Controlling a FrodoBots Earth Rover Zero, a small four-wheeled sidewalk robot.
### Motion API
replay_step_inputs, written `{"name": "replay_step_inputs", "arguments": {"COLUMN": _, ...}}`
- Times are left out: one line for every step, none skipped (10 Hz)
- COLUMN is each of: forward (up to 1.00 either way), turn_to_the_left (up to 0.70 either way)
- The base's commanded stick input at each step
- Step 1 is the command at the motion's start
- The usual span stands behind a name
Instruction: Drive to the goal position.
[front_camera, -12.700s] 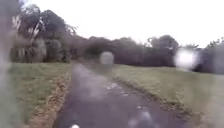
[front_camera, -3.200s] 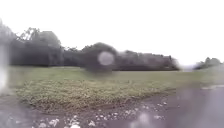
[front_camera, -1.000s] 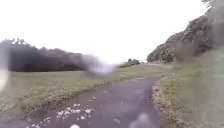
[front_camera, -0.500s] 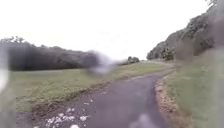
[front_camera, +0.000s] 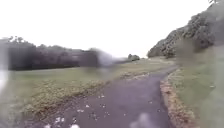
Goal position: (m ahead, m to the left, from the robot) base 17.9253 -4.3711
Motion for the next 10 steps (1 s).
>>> {"name": "replay_step_inputs", "arguments": {"forward": 0.70, "turn_to_the_left": -0.35}}
{"name": "replay_step_inputs", "arguments": {"forward": 0.70, "turn_to_the_left": -0.35}}
{"name": "replay_step_inputs", "arguments": {"forward": 0.70, "turn_to_the_left": -0.35}}
{"name": "replay_step_inputs", "arguments": {"forward": 0.70, "turn_to_the_left": -0.35}}
{"name": "replay_step_inputs", "arguments": {"forward": 0.70, "turn_to_the_left": -0.35}}
{"name": "replay_step_inputs", "arguments": {"forward": 0.70, "turn_to_the_left": -0.33}}
{"name": "replay_step_inputs", "arguments": {"forward": 0.70, "turn_to_the_left": -0.26}}
{"name": "replay_step_inputs", "arguments": {"forward": 0.70, "turn_to_the_left": -0.12}}
{"name": "replay_step_inputs", "arguments": {"forward": 0.70, "turn_to_the_left": 0.00}}
{"name": "replay_step_inputs", "arguments": {"forward": 0.70, "turn_to_the_left": 0.00}}
